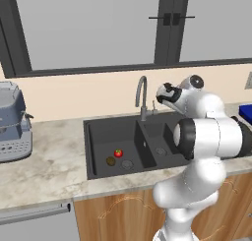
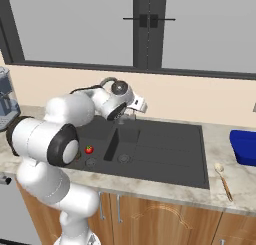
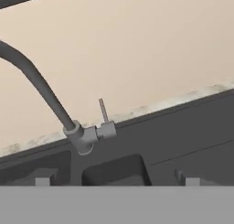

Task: Pick up all produce items and place them in the sink. Turn on the sink faucet to wash them. Then turn the sink off and put them in the tray.

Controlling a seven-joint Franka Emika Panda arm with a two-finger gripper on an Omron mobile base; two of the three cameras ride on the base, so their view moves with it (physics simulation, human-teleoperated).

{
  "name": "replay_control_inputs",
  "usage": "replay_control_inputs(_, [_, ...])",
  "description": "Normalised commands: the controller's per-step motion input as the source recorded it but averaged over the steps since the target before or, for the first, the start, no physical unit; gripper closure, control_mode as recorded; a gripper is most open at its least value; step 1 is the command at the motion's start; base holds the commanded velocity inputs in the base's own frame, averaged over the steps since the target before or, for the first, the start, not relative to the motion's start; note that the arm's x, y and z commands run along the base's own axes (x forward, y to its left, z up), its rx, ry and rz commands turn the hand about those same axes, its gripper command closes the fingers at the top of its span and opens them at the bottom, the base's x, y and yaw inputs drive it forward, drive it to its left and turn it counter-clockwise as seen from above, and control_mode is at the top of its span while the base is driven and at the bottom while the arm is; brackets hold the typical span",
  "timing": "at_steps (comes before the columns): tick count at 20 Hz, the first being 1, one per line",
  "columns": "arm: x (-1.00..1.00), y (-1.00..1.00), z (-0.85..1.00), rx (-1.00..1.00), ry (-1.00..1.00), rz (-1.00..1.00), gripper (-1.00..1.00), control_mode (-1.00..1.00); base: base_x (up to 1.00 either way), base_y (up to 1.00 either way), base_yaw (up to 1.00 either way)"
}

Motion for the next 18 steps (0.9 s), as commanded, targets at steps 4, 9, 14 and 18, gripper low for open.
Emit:
replay_control_inputs(4, [-0.48, 0.16, 0.69, 0.01, 0.52, -0.11, -1.00, -1.00, 0.00, 0.00, 0.00])
replay_control_inputs(9, [-0.69, 0.40, 0.09, 0.01, 0.33, -0.01, -1.00, -1.00, 0.00, 0.00, 0.00])
replay_control_inputs(14, [-0.95, 0.54, -0.07, 0.00, 0.08, 0.03, -1.00, -1.00, 0.00, 0.00, 0.00])
replay_control_inputs(18, [-0.80, 0.88, -0.39, 0.00, -0.01, 0.13, -1.00, -1.00, 0.00, 0.00, 0.00])
